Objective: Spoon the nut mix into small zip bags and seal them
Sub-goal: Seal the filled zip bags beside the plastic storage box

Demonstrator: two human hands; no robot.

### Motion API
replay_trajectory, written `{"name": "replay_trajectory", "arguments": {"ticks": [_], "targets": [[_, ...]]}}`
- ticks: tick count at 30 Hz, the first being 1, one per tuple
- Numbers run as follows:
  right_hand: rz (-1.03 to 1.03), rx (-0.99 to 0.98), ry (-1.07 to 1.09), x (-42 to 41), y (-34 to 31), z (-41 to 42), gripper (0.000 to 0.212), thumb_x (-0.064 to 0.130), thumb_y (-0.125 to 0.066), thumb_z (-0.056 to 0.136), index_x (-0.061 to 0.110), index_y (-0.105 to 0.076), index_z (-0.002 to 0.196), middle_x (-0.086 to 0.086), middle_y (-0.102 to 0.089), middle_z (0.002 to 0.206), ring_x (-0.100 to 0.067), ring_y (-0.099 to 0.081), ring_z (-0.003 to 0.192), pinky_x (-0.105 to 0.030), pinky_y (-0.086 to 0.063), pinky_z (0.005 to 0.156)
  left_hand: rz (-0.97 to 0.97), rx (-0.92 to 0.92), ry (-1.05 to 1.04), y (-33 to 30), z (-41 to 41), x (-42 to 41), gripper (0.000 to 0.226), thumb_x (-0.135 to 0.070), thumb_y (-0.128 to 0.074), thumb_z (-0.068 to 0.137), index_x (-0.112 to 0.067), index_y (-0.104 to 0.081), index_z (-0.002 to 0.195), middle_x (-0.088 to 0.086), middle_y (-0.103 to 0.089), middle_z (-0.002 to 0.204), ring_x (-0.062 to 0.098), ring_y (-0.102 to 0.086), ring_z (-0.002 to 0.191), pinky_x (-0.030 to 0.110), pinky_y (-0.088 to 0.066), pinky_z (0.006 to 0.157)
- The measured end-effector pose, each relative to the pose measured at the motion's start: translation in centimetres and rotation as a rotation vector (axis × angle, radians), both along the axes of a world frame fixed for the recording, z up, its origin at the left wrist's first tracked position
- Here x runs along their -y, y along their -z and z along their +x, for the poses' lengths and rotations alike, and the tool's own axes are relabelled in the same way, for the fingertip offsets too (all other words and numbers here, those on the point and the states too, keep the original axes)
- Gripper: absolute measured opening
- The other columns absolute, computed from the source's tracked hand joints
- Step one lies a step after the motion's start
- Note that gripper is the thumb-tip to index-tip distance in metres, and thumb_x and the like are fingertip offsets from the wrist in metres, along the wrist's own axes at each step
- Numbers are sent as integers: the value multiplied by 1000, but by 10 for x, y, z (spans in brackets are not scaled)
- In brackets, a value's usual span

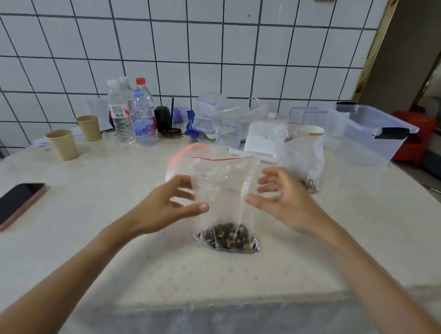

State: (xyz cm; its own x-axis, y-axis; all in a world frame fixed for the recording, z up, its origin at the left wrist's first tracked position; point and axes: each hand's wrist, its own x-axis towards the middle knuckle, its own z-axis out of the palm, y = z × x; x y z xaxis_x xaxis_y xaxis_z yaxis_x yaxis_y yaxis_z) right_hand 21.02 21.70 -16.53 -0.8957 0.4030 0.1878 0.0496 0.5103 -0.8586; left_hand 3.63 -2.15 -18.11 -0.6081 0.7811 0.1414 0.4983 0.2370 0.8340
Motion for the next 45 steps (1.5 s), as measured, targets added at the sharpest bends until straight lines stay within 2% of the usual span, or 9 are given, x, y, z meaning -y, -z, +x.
{"name": "replay_trajectory", "arguments": {"ticks": [4, 8, 11, 22, 27, 30, 33, 36, 45], "targets": [[-131, 143, -65, 21, 50, -4, 70, 60, -91, 58, 40, -54, 115, 17, -66, 118, 7, -67, 104, -16, -53, 87, 8, 23, 103, 40, 20, -13, 38, -29, -84, 85, -22, -72, 120, -9, -74, 119, 6, -69, 111, 28, -54, 98], [-113, -32, 104, 35, 69, -5, 3, 19, -71, 96, 19, -73, 95, 13, -75, 80, -7, -66, 74, -21, -49, 67, 127, -2, -51, 50, 34, -24, 6, -22, -81, 89, -24, -79, 84, 0, -77, 86, 12, -69, 79, 36, -54, 79], [-173, -90, 187, 39, 67, 6, 21, 14, -58, 103, 12, -76, 93, 8, -66, 62, -10, -53, 57, -27, -40, 57, 184, -5, -98, 47, 48, -27, 10, -28, -79, 90, -26, -77, 81, 7, -73, 78, 11, -64, 70, 32, -52, 70], [-284, -232, 598, -47, 42, 36, 33, 17, -50, 101, 9, -71, 76, -6, -78, 78, -29, -74, 84, -46, -57, 86, 300, 74, -47, 25, 87, -147, 21, -26, -65, 101, -15, -79, 91, 0, -79, 82, 11, -73, 78, 30, -58, 73], [-243, -206, 725, -112, 42, 7, 39, 17, -50, 99, 6, -69, 67, -8, -76, 73, -34, -70, 80, -45, -56, 80, 280, 117, -86, 34, 67, -218, 24, -25, -64, 102, -16, -78, 85, 3, -78, 83, 22, -74, 83, 42, -59, 80], [-186, -125, 723, -143, 54, -11, 32, 22, -58, 99, 4, -66, 73, -8, -68, 72, -32, -61, 72, -40, -48, 67, 259, 70, -123, 45, 48, -234, 12, -25, -68, 99, -25, -74, 88, -7, -76, 83, 2, -67, 74, 29, -54, 74], [-39, -76, 690, -162, 63, -6, 22, 29, -70, 92, 10, -69, 102, 2, -71, 91, -16, -66, 83, -32, -51, 75, 256, -11, -107, 48, 23, -221, 15, -28, -75, 93, -26, -68, 106, -19, -71, 96, -11, -65, 88, 7, -48, 73], [152, -129, 634, -162, 59, 17, 36, 35, -70, 91, 19, -65, 122, 8, -70, 112, -8, -68, 105, -26, -53, 91, 214, -95, 20, 38, 2, -181, 16, -25, -72, 96, -23, -70, 112, -20, -73, 103, -6, -68, 99, 6, -49, 76], [-70, 200, 365, -43, -27, 102, 24, 40, -58, 98, 24, -73, 109, 13, -77, 107, -8, -72, 104, -29, -55, 95, -190, 97, 100, -43, 32, -16, 23, -30, -65, 94, -24, -75, 114, -20, -75, 111, 2, -72, 101, 16, -54, 88]]}}
